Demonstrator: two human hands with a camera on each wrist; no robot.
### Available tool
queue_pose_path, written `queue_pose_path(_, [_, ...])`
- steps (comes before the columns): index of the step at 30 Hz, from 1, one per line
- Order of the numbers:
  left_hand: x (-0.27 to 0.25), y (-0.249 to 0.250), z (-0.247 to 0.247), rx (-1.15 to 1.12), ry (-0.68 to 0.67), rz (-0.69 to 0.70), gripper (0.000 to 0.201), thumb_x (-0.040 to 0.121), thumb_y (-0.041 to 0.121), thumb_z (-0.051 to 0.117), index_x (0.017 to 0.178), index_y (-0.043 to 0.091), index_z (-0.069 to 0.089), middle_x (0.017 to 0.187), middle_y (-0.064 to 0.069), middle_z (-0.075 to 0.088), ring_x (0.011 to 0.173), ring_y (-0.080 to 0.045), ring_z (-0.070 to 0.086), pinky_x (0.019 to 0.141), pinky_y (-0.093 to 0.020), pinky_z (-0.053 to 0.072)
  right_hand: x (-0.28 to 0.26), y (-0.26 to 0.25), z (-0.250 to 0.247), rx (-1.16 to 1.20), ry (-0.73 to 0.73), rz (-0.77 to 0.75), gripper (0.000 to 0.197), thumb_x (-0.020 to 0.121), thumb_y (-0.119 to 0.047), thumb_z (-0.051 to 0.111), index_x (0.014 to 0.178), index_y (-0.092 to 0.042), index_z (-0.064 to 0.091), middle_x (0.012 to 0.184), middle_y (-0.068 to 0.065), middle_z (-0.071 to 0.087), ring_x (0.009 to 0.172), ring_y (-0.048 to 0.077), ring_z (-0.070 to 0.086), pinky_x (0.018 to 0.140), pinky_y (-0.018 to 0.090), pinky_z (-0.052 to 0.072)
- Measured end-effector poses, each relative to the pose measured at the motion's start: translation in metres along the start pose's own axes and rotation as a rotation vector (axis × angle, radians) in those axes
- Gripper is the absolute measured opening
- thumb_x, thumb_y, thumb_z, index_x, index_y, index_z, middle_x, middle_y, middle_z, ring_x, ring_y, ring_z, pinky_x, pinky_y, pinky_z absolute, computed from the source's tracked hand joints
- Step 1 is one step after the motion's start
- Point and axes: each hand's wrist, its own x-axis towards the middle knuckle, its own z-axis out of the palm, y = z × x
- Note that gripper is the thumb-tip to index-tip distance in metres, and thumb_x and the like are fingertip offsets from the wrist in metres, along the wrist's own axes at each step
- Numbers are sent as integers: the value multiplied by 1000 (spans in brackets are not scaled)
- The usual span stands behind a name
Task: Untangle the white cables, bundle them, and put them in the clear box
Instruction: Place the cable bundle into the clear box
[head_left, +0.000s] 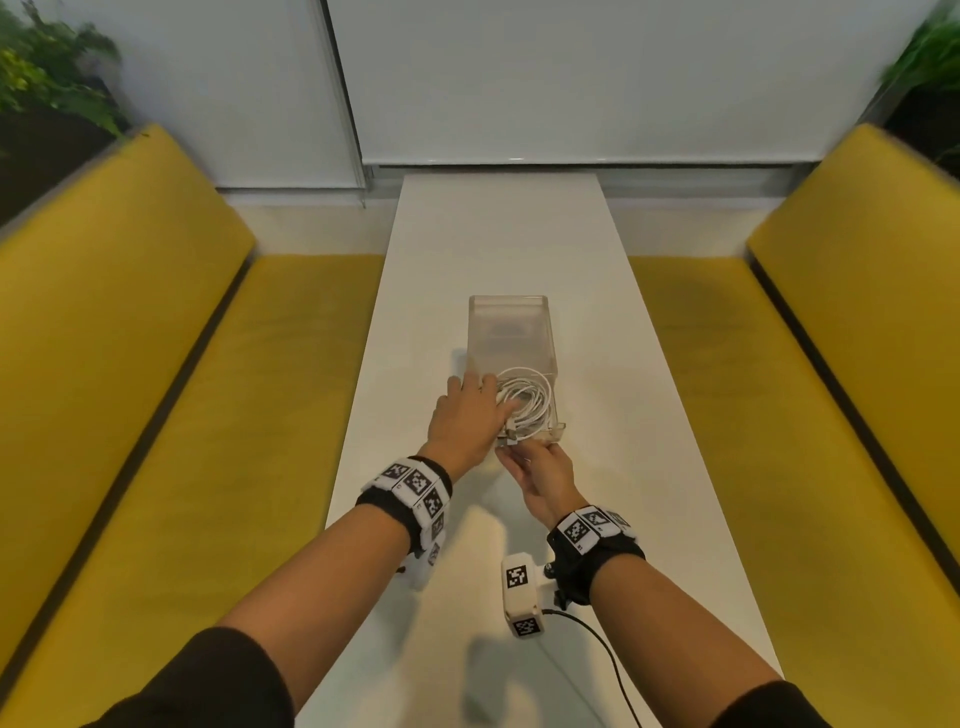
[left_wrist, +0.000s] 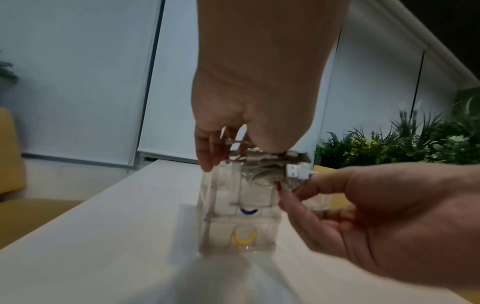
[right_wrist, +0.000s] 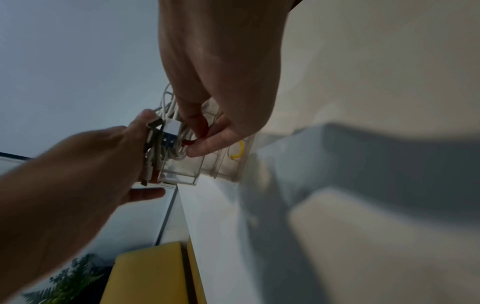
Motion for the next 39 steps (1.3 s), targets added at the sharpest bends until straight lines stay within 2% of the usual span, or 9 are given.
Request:
queue_pose_path(5, [-16,-13,14,20,94,200,81,95,70,26,155,15,25,142,-14,43,122,-32,44,95,-45,43,2,-1,0,-57,-1,-27,21,93,13,47,103,-5,52,94,22,65,78,23,69,64,28,60])
queue_pose_path(8, [-17,-11,18,75,98,295,71,96,64,26,155,25,28,137,-15,49,119,-34,46,91,-45,46,2,0,0,-63,8,-33,22,93,12,47,106,-4,53,95,20,67,79,23,70,63,28,60])
queue_pose_path(12, [-13,-5,21,110,90,349,52,101,49,29,138,18,50,126,-18,59,113,-36,51,86,-46,48,0,-2,-2,-33,0,-33,27,94,5,55,118,-6,51,98,20,68,86,26,69,68,30,62])
queue_pose_path(17, [-9,2,20,205,190,390,27,95,29,56,100,6,70,88,-14,70,85,-31,61,77,-40,45,-1,2,-2,-64,0,-20,24,93,9,52,111,-7,52,90,17,65,82,23,66,68,29,62])
queue_pose_path(21, [0,8,21,153,117,258,44,97,31,33,95,4,68,97,-17,70,93,-33,58,84,-42,41,-2,0,-3,-107,-28,-15,25,90,14,49,107,-4,56,89,17,68,84,25,67,70,30,62])
queue_pose_path(27, [0,27,19,-8,82,134,37,96,14,47,133,12,51,129,-17,53,112,-35,53,91,-43,45,-2,-2,-3,-157,-10,-19,24,88,16,46,102,-3,54,84,17,61,75,21,61,63,27,60])
queue_pose_path(31, [-4,15,21,48,191,346,27,91,15,56,117,7,64,122,-15,63,116,-34,54,96,-47,46,1,-3,-2,-169,15,-28,25,88,14,48,104,-5,54,88,19,61,78,22,62,62,26,59])
queue_pose_path(34, [-5,3,27,97,161,430,37,101,33,39,116,10,64,115,-7,69,109,-28,58,105,-43,38,3,-6,-3,-176,31,-32,18,92,11,47,97,-4,57,83,15,61,74,19,60,57,24,57])
queue_pose_path(39, [5,6,27,153,-40,375,58,104,42,16,144,12,45,142,-7,57,132,-26,49,118,-45,22,3,-5,-4,-180,-7,-22,14,96,3,52,109,0,58,96,19,67,84,23,66,66,28,61])
